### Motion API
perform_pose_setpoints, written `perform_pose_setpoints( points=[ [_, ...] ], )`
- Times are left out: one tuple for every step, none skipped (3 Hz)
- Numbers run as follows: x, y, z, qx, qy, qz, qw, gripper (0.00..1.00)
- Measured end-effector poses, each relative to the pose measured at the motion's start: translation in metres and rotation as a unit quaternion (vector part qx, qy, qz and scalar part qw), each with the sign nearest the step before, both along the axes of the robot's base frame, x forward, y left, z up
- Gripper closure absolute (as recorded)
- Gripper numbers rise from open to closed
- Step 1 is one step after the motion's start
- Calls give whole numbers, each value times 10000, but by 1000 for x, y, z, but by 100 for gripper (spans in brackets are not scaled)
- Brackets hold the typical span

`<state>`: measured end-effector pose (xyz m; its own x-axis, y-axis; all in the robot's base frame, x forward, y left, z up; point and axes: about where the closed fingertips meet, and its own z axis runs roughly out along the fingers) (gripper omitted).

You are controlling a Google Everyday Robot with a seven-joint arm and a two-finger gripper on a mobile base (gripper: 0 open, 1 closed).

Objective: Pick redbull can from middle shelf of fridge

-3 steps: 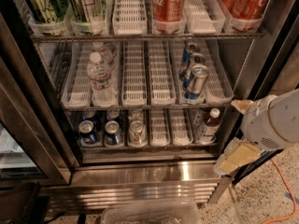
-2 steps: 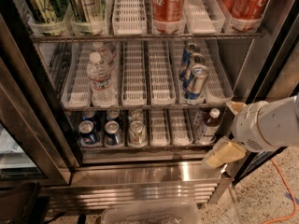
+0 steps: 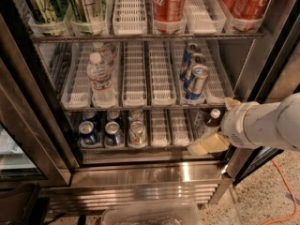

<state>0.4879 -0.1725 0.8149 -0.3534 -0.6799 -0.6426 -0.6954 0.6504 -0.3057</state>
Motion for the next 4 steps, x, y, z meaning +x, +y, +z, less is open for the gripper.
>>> perform_pose_setpoints(
  points=[
    [12,-3,0,320,-71,-398,9987,0],
    [12,-3,0,321,-71,-398,9987,0],
    [17,2,3,488,-353,-347,9976,0],
    [39,0,6,1120,-969,-626,9870,0]
  ],
)
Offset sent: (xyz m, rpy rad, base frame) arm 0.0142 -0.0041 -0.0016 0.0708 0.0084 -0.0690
